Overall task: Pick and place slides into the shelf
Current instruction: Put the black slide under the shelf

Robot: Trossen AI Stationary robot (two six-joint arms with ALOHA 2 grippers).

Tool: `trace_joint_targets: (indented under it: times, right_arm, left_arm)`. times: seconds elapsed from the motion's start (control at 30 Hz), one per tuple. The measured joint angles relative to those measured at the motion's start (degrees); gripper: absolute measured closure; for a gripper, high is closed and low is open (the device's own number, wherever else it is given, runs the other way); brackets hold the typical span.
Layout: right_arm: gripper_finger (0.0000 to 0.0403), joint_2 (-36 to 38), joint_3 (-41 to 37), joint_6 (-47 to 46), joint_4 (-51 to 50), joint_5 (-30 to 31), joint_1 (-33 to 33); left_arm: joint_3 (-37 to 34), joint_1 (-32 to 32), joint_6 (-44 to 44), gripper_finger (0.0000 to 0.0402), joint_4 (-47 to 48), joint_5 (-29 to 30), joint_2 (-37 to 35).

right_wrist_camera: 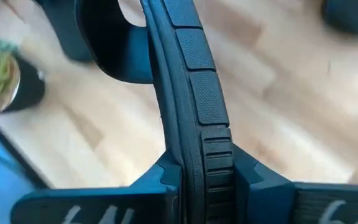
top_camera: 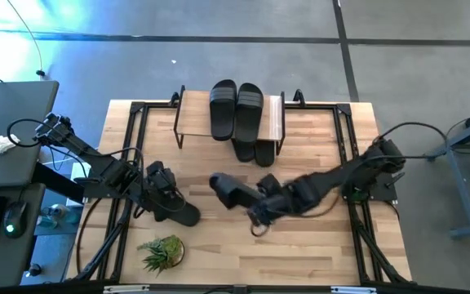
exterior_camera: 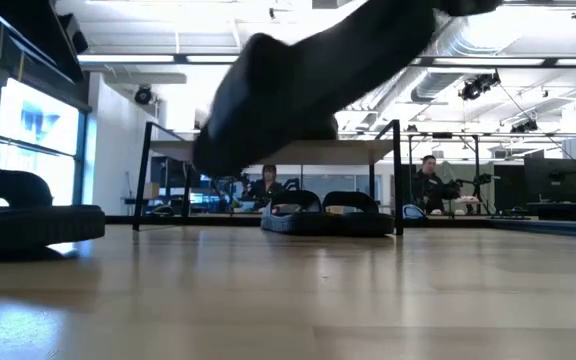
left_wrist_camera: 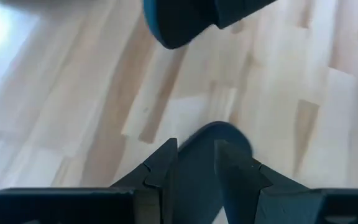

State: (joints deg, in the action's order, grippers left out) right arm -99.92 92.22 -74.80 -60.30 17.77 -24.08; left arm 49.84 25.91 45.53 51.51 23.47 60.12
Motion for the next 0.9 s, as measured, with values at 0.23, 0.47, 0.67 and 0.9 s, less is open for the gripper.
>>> trace_joint_targets:
  times: [0.23, 0.47, 0.67, 0.9]
  right_arm:
    - [0.0361, 2.24, -6.2, -15.41, 4.99, -6.16, -5.55]
    - [0.0361, 8.4, -22.63, -23.46, 30.04, -1.64, -6.79]
    - [0.0361, 12.18, -38.28, -32.18, 48.03, 8.4, -6.82]
    - [0.0361, 9.07, -50.45, -36.29, 72.12, 15.51, -5.93]
  left_arm:
    - [0.0, 0.0, -7.94, 0.0309, -3.85, -5.26, 0.0]
    - [0.0, 0.0, -16.94, 0.0309, -6.19, -11.07, 0.02]
    - [0.0, 0.0, -18.14, 0.0309, -9.47, -12.3, 0.02]
    - [-2.74, -0.02, -20.87, 0.0309, -13.71, -7.83, 3.11]
